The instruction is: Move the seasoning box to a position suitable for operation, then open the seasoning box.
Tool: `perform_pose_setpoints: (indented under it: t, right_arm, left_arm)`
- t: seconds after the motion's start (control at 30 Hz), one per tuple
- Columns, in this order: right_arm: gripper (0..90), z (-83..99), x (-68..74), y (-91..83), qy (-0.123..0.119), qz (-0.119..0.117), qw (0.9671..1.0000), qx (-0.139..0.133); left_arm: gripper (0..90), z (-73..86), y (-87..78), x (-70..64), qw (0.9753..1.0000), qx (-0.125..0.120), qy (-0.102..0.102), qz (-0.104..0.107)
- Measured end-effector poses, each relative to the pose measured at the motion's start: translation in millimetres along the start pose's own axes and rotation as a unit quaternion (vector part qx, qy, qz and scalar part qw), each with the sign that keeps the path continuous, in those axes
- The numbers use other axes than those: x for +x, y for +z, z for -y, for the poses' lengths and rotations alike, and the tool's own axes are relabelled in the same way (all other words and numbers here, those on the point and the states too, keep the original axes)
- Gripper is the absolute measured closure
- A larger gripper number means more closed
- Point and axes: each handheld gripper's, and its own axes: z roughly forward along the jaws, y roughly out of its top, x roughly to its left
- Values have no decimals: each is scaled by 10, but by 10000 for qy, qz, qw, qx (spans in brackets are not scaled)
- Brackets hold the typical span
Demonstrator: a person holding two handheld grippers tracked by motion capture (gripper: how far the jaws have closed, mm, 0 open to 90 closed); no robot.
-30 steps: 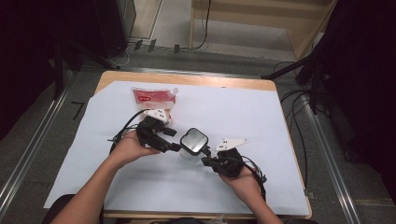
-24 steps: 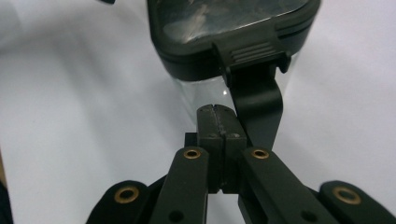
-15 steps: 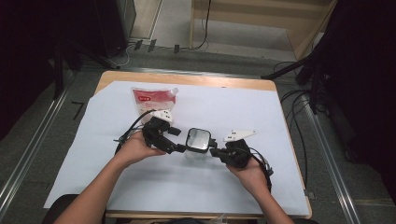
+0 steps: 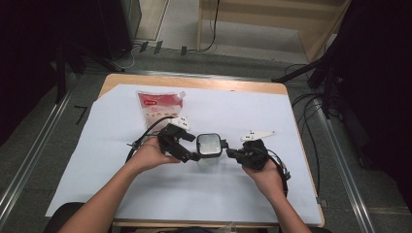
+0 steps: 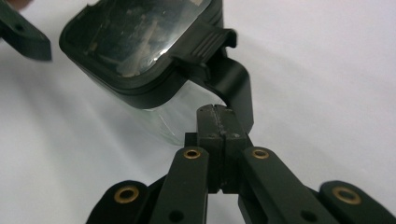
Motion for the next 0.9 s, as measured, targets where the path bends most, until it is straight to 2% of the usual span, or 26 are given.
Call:
perform_pose_setpoints:
  t: [0.17, 0.3, 0.5, 0.63, 0.9]
  right_arm:
    - [900, -19, -38, -115, 148, 150, 9996, -194]
    - [900, -18, -97, -67, 257, 218, 9993, -135]
    - [900, -40, -155, 58, 119, 223, 9997, 13]
    - [900, -48, -143, 79, 112, 251, 9996, 26]
    - [900, -37, -127, 89, 111, 326, 9994, 72]
  left_arm:
    - [174, 4, 85, -23, 9997, 133, 134, -146]
    - [164, -6, 157, -5, 9998, 98, 131, -121]
    - [154, -15, 184, 7, 9998, 82, 142, -74]
    - [149, -9, 188, 33, 9999, 85, 121, 8]
    - [158, -43, 182, -9, 9988, 95, 453, -157]
